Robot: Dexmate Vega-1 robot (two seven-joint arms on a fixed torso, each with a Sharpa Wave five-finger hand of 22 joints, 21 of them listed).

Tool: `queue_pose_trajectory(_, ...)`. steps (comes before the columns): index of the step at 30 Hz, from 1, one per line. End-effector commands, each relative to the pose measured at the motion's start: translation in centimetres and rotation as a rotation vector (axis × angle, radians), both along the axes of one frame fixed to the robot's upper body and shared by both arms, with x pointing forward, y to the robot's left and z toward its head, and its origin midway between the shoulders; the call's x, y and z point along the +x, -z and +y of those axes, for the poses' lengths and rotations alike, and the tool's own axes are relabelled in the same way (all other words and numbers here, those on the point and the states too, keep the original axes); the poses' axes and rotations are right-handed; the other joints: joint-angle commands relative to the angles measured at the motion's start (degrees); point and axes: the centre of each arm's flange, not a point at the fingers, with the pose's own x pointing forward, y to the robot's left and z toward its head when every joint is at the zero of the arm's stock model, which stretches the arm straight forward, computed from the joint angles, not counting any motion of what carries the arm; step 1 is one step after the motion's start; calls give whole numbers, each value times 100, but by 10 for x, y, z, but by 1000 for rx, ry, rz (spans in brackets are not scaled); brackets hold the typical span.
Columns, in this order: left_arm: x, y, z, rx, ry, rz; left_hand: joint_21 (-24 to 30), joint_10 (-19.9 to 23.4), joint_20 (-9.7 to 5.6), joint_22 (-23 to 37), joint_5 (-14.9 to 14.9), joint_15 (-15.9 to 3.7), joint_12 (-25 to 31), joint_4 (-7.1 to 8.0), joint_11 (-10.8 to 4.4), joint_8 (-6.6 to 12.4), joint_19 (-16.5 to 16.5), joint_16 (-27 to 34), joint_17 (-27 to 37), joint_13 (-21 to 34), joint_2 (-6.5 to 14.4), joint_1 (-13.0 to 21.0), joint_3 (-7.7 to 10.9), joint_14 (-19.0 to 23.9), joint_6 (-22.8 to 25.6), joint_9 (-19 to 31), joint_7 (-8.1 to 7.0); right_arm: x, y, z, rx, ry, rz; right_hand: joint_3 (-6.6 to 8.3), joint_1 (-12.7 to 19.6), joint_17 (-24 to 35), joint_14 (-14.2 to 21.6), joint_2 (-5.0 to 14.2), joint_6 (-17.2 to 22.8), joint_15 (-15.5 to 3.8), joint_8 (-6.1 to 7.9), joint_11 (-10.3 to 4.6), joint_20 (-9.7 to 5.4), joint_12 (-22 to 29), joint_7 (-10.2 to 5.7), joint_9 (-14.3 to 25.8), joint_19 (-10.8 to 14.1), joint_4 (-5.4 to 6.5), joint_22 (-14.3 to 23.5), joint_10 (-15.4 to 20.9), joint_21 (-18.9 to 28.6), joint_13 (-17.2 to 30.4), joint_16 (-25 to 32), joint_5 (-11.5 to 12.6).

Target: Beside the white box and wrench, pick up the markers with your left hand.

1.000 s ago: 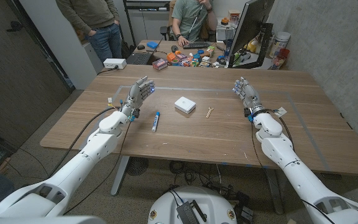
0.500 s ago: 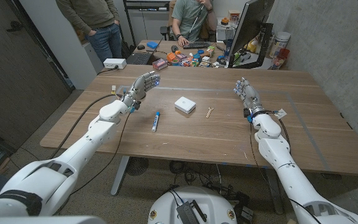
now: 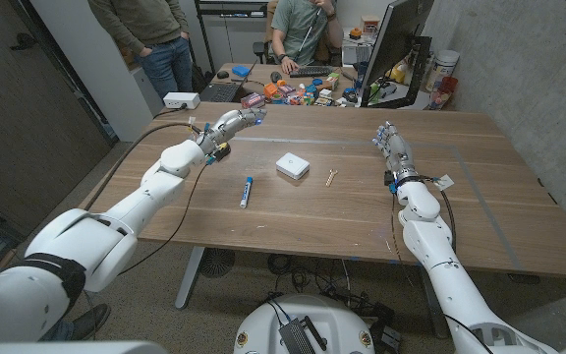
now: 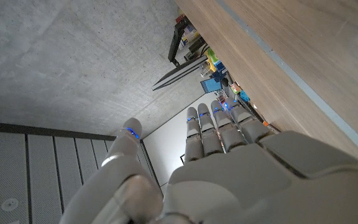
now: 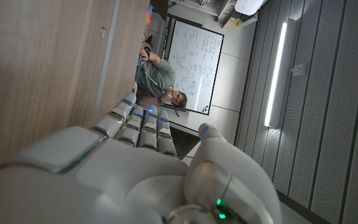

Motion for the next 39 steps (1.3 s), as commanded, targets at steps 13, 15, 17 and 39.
queue_pose_trajectory(13, -51, -52, -18, 569, -172, -254, -54, -419, 394, 11, 150, 389, 76, 23, 219, 43, -326, 31, 78, 294, -156, 1065, 61, -290, -236, 58, -138, 2, -14, 3, -10, 14, -26, 9, -11, 12, 63, -34, 46, 6, 4, -35, -33, 30, -32, 20, -61, 2, 19, 42, -5, 30, 40, 33)
queue_pose_trajectory(15, -55, -58, -19, 620, -164, -269, -53, -432, 400, 12, 153, 396, 84, 24, 233, 42, -335, 35, 82, 311, -155, 1104, 60, -295, -248, 59, -145, 3, -15, 3, -12, 10, -28, 6, -14, 12, 62, -37, 42, 2, 2, -42, -29, 30, -37, 20, -66, 2, 19, 42, -6, 30, 39, 33)
queue_pose_trajectory(17, -59, -63, -21, 684, -158, -294, -53, -450, 410, 12, 156, 398, 93, 25, 240, 44, -356, 44, 88, 333, -153, 1155, 59, -289, -252, 60, -146, 4, -17, 3, -17, 6, -30, 4, -18, 12, 59, -37, 39, -1, 0, -40, -21, 29, -38, 20, -73, 3, 19, 40, -8, 30, 38, 33)
queue_pose_trajectory(39, -73, -133, -46, 1175, 5, -489, 25, -639, 482, 26, 80, 169, 314, 62, 17, 296, -390, 149, 179, 804, 1, 2361, -25, -198, 371, 86, -983, 0, -24, -8, 28, 41, -57, -60, -108, 16, 26, -89, 0, 25, -18, -42, 12, 13, -47, 22, -168, 37, 21, 3, -32, 32, 26, 31)
